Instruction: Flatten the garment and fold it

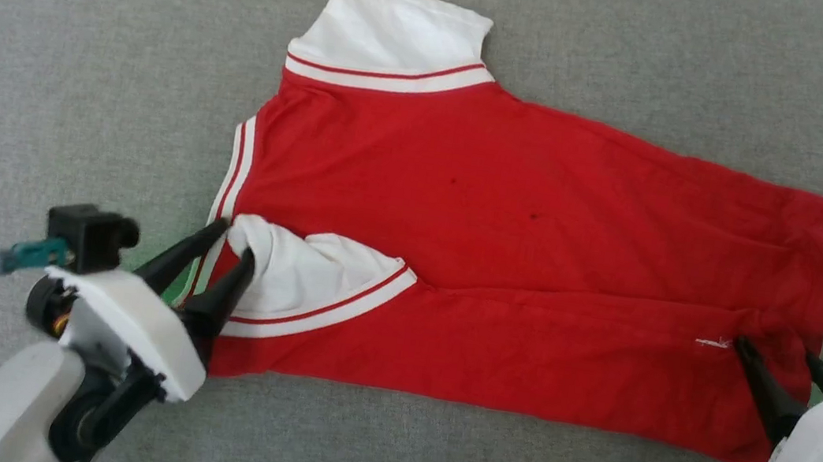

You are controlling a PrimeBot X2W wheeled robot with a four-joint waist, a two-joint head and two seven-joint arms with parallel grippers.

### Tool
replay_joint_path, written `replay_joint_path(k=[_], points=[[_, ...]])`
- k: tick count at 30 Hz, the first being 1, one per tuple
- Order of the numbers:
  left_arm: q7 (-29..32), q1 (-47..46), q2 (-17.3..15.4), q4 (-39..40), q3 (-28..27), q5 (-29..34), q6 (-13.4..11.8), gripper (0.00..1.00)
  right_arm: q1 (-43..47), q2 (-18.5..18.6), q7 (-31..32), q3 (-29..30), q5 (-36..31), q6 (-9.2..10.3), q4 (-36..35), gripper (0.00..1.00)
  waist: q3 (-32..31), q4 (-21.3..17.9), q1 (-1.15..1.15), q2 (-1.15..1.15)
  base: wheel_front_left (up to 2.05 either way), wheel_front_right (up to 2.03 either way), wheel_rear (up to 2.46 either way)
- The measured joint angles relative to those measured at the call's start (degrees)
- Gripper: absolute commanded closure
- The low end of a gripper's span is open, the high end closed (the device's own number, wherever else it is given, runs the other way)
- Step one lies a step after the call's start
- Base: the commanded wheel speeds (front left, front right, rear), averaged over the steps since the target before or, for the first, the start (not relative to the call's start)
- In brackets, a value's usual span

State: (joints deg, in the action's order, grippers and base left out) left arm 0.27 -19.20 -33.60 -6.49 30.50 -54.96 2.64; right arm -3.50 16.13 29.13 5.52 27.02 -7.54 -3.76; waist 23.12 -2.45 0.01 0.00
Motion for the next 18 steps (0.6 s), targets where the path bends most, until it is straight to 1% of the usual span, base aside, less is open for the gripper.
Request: replay_joint_path(k=[4,6,9,12,15,16,18], points=[[-4.39,4.12,-0.46,2.08,-2.36,0.15,-3.42,0.0,2.13,-0.54,-1.21,0.94,0.24,0.0,-2.54,0.0,-1.79,0.09,0.0,0.0,0.0,0.0,0.0],[-7.1,6.19,-0.42,4.1,-3.57,0.19,-4.6,0.0,3.31,-1.14,-2.21,1.75,0.24,0.0,-4.02,0.0,-2.81,0.13,0.0,0.0,0.0,0.0,0.0],[-11.01,9.2,-0.23,7.4,-5.36,0.98,-7.22,0.0,5.36,-2.25,-4.22,2.97,-0.44,0.0,-6.17,0.0,-4.39,0.19,0.0,0.0,0.0,0.0,0.0],[-13.88,11.9,0.54,10.31,-8.01,3.47,-10.62,0.0,6.97,-3.77,-8.33,4.77,-2.92,0.0,-8.29,0.0,-5.92,0.29,-0.01,0.0,0.0,0.0,0.0],[-14.93,14.27,2.57,13.4,-11.29,8.28,-13.1,0.0,7.95,-5.49,-14.9,5.73,-6.25,0.0,-10.35,0.0,-7.33,0.45,-0.01,0.0,0.0,0.0,0.0],[-14.94,15.13,3.76,14.77,-12.8,10.6,-13.83,0.0,8.33,-6.43,-16.99,6.24,-7.35,0.0,-10.65,0.0,-7.76,0.53,-0.01,0.0,0.0,0.0,0.0],[-15.0,16.84,6.6,17.3,-15.68,15.27,-14.25,0.0,9.14,-8.54,-21.28,7.02,-9.7,0.01,-10.96,0.0,-8.53,0.71,-0.01,0.0,0.0,0.0,0.0]])
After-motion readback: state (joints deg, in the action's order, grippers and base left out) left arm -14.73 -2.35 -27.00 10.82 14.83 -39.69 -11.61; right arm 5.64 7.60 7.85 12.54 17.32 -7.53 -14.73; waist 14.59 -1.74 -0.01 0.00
